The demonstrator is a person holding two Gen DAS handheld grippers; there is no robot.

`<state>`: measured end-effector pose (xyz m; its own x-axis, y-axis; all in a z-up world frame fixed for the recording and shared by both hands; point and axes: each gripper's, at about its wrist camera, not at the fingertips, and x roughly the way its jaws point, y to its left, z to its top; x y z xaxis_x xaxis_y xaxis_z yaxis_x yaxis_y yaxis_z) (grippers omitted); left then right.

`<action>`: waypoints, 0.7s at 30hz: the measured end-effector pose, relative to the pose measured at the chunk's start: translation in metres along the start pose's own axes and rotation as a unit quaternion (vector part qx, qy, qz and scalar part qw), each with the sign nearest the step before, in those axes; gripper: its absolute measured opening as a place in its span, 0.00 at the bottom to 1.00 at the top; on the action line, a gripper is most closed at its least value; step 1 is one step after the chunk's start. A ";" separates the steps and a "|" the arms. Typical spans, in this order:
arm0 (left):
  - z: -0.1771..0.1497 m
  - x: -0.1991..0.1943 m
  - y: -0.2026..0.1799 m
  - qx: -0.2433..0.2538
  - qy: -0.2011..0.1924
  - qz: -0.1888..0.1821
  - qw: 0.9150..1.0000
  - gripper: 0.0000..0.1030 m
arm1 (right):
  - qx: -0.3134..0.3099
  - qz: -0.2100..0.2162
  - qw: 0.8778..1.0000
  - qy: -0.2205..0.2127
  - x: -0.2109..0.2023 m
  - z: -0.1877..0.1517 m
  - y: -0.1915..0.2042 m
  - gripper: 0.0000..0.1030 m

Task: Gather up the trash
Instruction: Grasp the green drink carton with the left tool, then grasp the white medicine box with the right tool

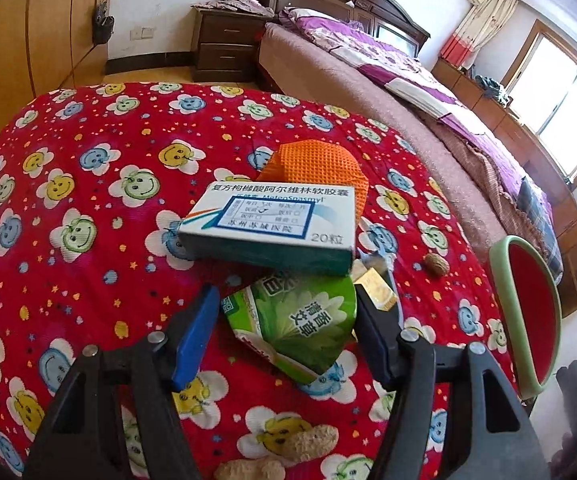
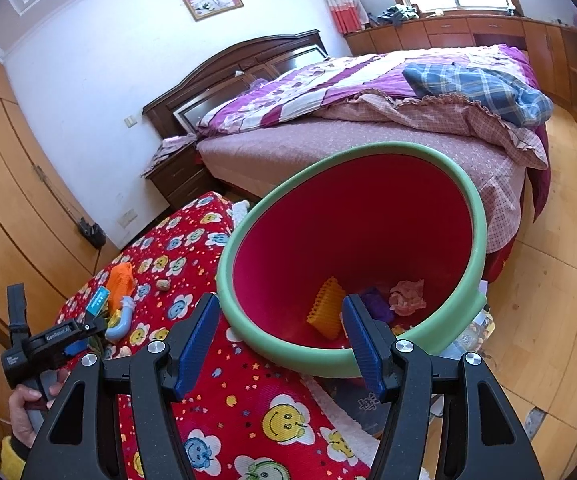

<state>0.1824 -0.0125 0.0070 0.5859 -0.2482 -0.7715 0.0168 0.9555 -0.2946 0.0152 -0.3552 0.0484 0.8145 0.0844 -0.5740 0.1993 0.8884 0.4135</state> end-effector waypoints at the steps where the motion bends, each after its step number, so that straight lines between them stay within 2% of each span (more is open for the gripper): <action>1: -0.001 -0.004 0.000 0.002 -0.003 -0.003 1.000 0.64 | 0.000 0.000 1.000 0.000 0.000 0.000 0.001 0.63; 8: -0.007 -0.038 0.002 0.022 -0.027 -0.013 0.999 0.64 | -0.012 0.014 1.000 0.007 0.001 -0.002 0.019 0.63; 14: -0.011 -0.065 0.018 0.019 -0.046 -0.006 0.999 0.64 | -0.042 0.031 0.998 0.018 0.005 -0.006 0.047 0.63; 21: -0.010 -0.083 0.048 0.008 -0.064 0.023 0.998 0.64 | -0.082 0.052 0.995 0.035 0.017 -0.013 0.089 0.63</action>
<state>0.1265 0.0525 0.0512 0.6853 -0.1821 -0.7051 -0.0001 0.9682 -0.2501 0.0397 -0.2691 0.0665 0.7849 0.2052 -0.5846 0.0209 0.9342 0.3560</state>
